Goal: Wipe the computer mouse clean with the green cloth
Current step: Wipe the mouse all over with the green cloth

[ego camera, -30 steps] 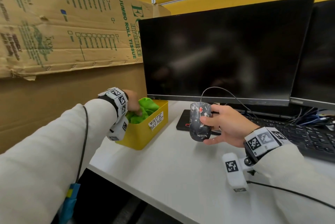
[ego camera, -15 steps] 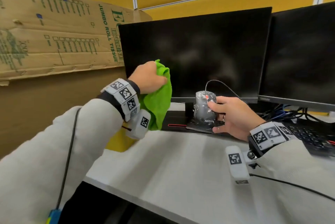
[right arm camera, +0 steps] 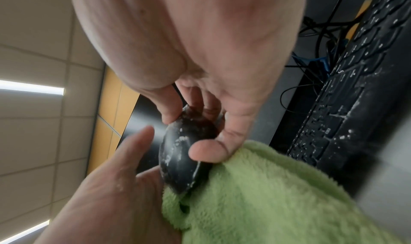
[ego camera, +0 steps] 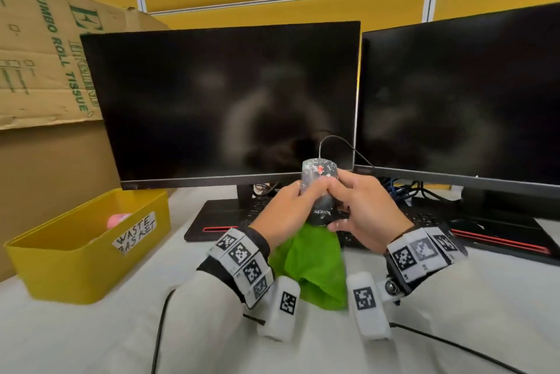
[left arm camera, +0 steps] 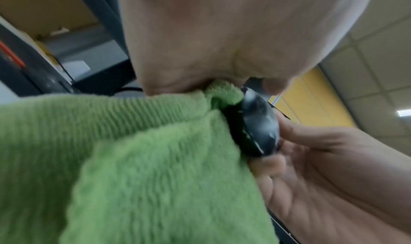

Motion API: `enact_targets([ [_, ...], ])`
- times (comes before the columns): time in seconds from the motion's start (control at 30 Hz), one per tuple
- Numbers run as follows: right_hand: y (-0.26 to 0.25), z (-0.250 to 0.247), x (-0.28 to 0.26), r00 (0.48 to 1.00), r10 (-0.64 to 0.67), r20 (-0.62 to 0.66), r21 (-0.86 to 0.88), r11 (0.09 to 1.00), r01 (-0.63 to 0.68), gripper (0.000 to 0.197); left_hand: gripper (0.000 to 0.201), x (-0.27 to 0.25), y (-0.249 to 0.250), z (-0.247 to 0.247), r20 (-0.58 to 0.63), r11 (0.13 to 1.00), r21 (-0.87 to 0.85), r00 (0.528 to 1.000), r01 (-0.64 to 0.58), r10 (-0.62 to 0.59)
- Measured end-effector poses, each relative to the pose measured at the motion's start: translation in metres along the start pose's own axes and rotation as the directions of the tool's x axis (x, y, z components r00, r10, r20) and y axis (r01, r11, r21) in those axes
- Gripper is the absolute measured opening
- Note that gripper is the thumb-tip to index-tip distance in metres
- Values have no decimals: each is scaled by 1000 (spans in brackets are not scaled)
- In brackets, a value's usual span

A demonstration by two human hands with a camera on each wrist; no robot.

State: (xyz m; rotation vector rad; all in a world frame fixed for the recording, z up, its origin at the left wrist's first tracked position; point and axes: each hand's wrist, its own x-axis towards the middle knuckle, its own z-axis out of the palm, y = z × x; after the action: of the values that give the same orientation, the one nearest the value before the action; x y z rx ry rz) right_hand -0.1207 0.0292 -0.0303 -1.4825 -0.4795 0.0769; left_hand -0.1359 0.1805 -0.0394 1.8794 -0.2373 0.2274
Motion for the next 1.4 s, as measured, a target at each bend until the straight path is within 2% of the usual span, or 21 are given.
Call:
enact_targets([
  [0.07, 3, -4, 2, 1000, 3, -2, 19, 1000, -3, 29, 35, 2, -6, 9, -25, 998, 9, 998, -64, 64],
  [0.13, 3, -8, 2, 1000, 19, 8, 38, 999, -19, 30, 33, 5, -11, 12, -68, 994, -53, 994, -91, 87],
  [0.23, 3, -12, 1, 1000, 19, 11, 31, 999, -19, 26, 50, 4, -16, 13, -68, 969, -217, 992, -115, 102],
  [0.33, 7, -13, 2, 999, 25, -32, -20, 999, -26, 28, 59, 2, -21, 12, -79, 953, -265, 988, -149, 132],
  [0.43, 13, -16, 3, 997, 23, -70, -46, 999, -26, 31, 48, 1, -19, 12, -141, 953, -247, 979, -177, 145],
  [0.5, 18, -16, 4, 997, 26, -66, -87, 996, -32, 26, 42, 2, -19, 10, -200, 949, -243, 968, -200, 153],
  [0.6, 26, -14, 5, 992, 119, -47, -97, 988, -123, 22, 42, 3, -20, 7, -228, 955, -228, 964, -190, 137],
  [0.73, 28, -14, 5, 976, 213, 34, 30, 976, -214, 38, 44, 2, -20, 6, -211, 955, -250, 972, -157, 105],
  [0.83, 31, -13, 3, 970, 215, 117, -43, 976, -212, 31, 44, 2, -17, 5, -225, 954, -279, 973, -112, 49],
  [0.93, 31, -14, 2, 982, 188, 28, -118, 976, -183, 20, 39, 2, -17, 2, -222, 959, -277, 975, -56, -7],
  [1.0, 27, -16, 2, 982, 182, -58, -83, 979, -186, 17, 28, 3, -18, 1, -214, 962, -271, 977, -36, -24],
  [1.07, 24, -20, 1, 969, 200, -141, -6, 979, -203, 17, 22, 3, -20, -1, -226, 960, -277, 974, -36, -29],
  [1.2, 18, -26, 1, 926, 241, -292, 174, 965, -196, 24, 28, 4, -20, -3, -242, 942, -336, 966, 9, -96],
  [1.27, 15, -29, 1, 908, 250, -335, 261, 951, -165, 25, 26, 2, -16, -4, -201, 911, -405, 965, 74, -167],
  [1.4, 11, -34, 1, 889, 231, -396, 389, 919, -65, 26, 18, -2, -12, -5, -138, 915, -389, 975, 106, -172],
])
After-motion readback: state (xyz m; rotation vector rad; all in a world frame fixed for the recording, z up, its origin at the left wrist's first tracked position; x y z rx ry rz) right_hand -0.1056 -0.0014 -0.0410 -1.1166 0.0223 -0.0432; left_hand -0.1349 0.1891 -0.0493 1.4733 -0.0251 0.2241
